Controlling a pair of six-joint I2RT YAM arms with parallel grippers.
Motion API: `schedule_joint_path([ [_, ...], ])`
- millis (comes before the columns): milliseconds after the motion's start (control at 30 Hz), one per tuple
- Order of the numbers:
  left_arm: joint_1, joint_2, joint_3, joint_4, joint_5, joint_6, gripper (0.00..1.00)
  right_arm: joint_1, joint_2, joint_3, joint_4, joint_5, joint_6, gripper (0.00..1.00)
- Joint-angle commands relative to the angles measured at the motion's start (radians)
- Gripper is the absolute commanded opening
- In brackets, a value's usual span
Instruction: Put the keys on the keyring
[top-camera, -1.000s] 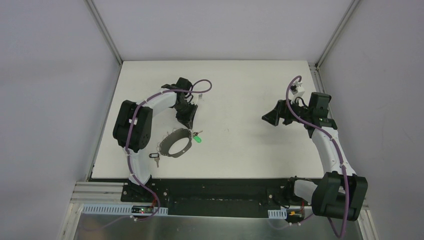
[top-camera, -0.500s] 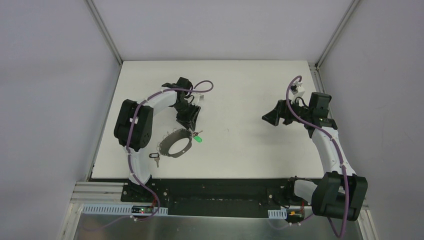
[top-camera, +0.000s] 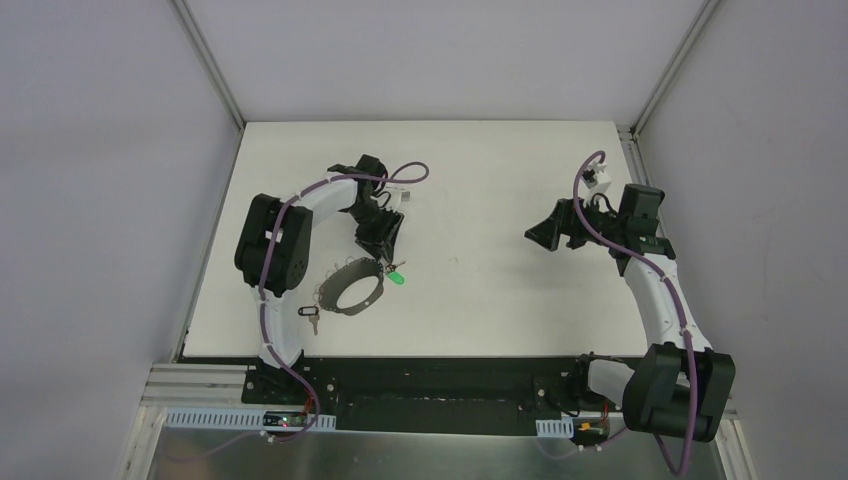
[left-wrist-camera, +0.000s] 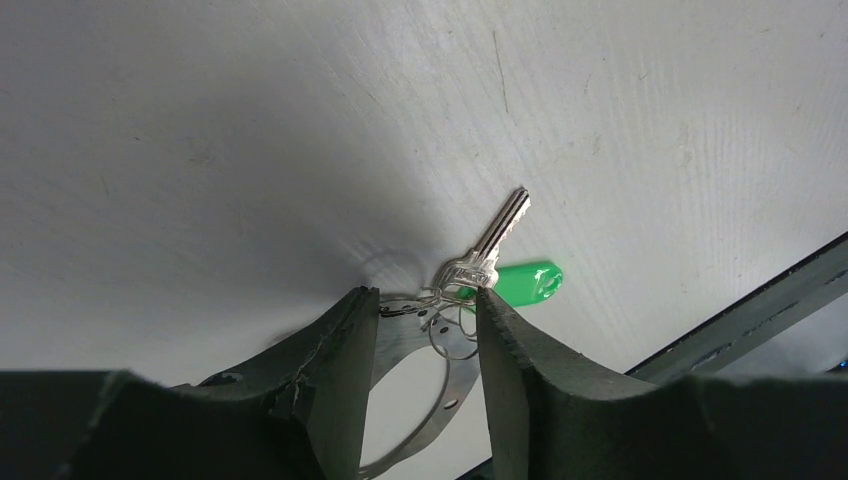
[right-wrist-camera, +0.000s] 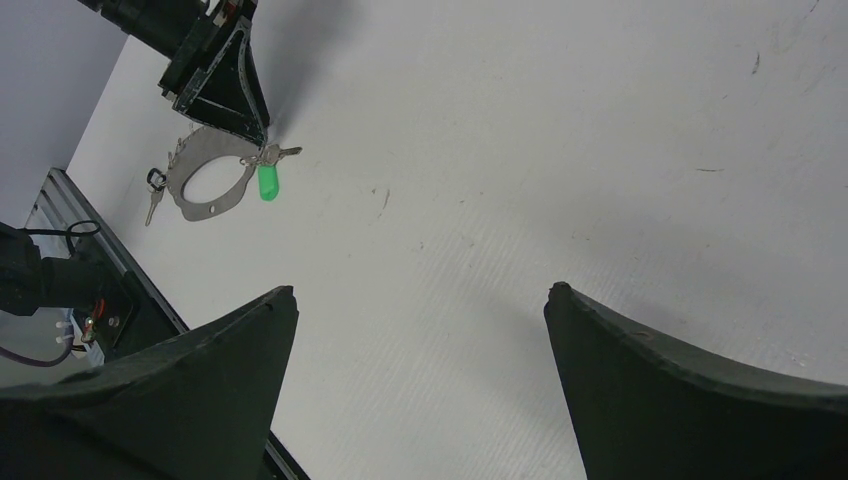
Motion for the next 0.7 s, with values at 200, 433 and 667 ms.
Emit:
schedule_joint_path([
  [200, 0.006, -0.026, -0.014, -0.013, 0.056, -0.001, 0.36, -0.012, 0.004, -0.011, 0.035, -0.035, -0.008, 0.98],
  [433, 0.006, -0.052, -0.03, -0.024, 0.038, 0.027, 0.3, -0.012, 0.005, -0.009, 0.036, -0.036, -0.007, 0.98],
  [667, 0.006, -0.079, -0.043, -0.027, 0.039, 0.01, 0.19, -0.012, 0.005, -0.009, 0.036, -0.035, -0.007, 0.98],
])
